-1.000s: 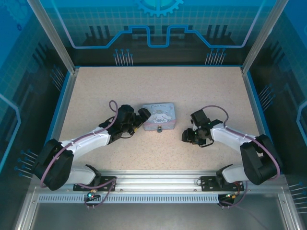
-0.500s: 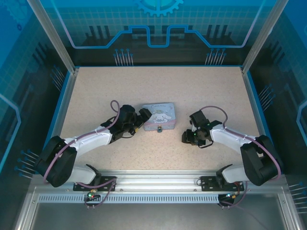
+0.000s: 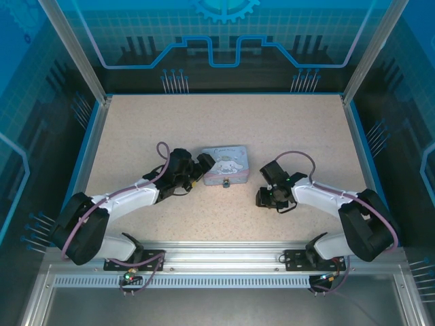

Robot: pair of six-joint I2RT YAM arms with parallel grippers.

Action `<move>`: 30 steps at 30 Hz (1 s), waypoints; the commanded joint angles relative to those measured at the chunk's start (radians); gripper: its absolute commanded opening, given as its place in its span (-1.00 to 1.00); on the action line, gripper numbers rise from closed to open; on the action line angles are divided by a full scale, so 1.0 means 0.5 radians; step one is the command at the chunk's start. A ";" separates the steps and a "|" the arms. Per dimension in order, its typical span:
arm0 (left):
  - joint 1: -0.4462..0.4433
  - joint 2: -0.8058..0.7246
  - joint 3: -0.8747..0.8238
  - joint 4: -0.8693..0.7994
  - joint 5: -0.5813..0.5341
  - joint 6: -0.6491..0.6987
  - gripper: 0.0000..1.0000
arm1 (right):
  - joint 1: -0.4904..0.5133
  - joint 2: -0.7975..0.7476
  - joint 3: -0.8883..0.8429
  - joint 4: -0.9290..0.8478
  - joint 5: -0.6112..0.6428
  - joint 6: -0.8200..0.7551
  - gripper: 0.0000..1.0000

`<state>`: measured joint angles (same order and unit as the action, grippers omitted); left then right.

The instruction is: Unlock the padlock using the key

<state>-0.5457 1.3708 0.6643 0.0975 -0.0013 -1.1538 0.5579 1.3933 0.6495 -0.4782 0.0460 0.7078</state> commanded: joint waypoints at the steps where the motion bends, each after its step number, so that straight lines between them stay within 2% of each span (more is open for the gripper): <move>1: 0.011 0.017 -0.005 0.036 0.046 -0.018 0.98 | 0.043 0.063 -0.019 -0.157 0.073 0.059 -0.24; 2: 0.012 0.014 -0.005 0.035 0.046 -0.022 0.98 | 0.049 0.067 -0.022 -0.162 0.080 0.062 -0.30; 7: 0.012 0.007 -0.006 0.029 0.043 -0.024 0.98 | 0.084 0.067 -0.035 -0.182 0.110 0.072 -0.31; 10: 0.012 0.007 -0.004 0.029 0.043 -0.023 0.98 | 0.101 0.061 -0.046 -0.183 0.122 0.080 -0.45; 16: 0.012 0.006 -0.002 0.029 0.044 -0.024 0.98 | 0.111 0.062 -0.067 -0.179 0.133 0.088 -0.48; 18: 0.013 0.004 0.000 0.029 0.043 -0.028 0.98 | 0.109 0.060 -0.072 -0.176 0.132 0.088 -0.61; 24: 0.012 0.001 0.002 0.026 0.036 -0.028 0.98 | 0.114 0.057 -0.083 -0.158 0.137 0.083 -0.75; 28: 0.012 -0.002 0.009 0.019 0.038 -0.027 0.98 | 0.114 0.057 -0.084 -0.141 0.140 0.085 -0.95; 30: 0.012 -0.002 0.009 0.020 0.036 -0.028 0.98 | 0.115 0.057 -0.081 -0.133 0.141 0.079 -0.98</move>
<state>-0.5457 1.3739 0.6643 0.1028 0.0017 -1.1542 0.6006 1.3926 0.6491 -0.4885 0.1169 0.7433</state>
